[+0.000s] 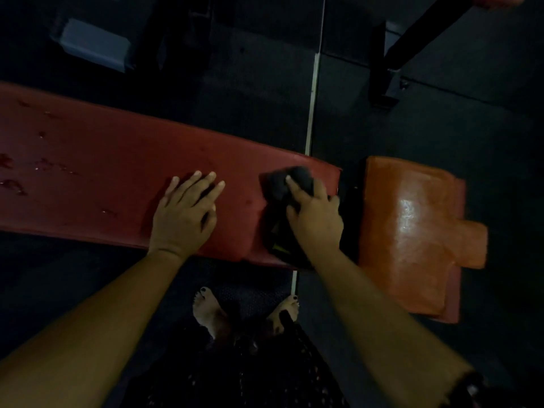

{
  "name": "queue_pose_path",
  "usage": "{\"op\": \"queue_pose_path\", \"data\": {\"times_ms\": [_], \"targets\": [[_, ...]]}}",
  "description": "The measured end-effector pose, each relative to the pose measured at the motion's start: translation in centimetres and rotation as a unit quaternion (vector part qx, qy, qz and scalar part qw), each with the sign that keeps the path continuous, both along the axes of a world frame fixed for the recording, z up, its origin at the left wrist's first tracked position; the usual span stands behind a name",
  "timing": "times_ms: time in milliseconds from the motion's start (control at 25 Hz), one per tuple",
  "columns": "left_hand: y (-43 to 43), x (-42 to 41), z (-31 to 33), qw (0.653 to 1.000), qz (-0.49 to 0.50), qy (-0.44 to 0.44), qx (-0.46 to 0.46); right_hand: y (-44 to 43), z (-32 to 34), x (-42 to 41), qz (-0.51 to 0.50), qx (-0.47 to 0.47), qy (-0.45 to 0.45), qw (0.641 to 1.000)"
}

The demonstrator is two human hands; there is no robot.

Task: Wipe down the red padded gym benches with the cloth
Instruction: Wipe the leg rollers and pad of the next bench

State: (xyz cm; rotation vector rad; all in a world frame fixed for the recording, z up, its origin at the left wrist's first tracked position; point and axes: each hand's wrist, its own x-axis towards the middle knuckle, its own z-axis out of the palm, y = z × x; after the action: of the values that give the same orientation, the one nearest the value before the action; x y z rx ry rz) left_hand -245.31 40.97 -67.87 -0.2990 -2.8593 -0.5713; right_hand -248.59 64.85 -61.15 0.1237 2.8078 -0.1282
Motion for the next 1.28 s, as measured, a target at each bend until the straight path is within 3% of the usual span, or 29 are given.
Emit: {"op": "queue_pose_path", "data": {"times_ms": [120, 240, 360, 680, 840, 1120, 1280], "targets": [[-3.3, -0.2, 0.1, 0.999, 0.038, 0.005, -0.029, 0.3, -0.1, -6.8, -0.089, -0.022, -0.032, 0.995], [-5.7, -0.6, 0.0, 0.994, 0.083, -0.044, -0.047, -0.9, 0.6, -8.6, -0.02, 0.018, -0.044, 0.999], [-6.3, -0.6, -0.3, 0.99, 0.115, -0.079, -0.035, -1.8, 0.6, -4.8, 0.095, 0.027, 0.008, 0.995], [-6.3, -0.6, -0.6, 0.991, 0.118, -0.065, -0.026, -3.4, -0.8, 11.2, 0.185, 0.019, 0.052, 0.981], [-6.2, -0.5, -0.8, 0.992, 0.115, -0.049, -0.027, -4.8, -1.0, 5.3, 0.26, -0.002, 0.079, 0.962], [-6.2, -0.4, -1.2, 0.993, 0.111, -0.023, -0.019, -4.0, -1.1, -8.2, 0.064, 0.014, 0.038, 0.997], [-6.3, -0.5, -1.4, 0.993, 0.112, -0.027, -0.018, -5.9, -1.0, -8.9, 0.125, 0.037, 0.047, 0.99]]}}
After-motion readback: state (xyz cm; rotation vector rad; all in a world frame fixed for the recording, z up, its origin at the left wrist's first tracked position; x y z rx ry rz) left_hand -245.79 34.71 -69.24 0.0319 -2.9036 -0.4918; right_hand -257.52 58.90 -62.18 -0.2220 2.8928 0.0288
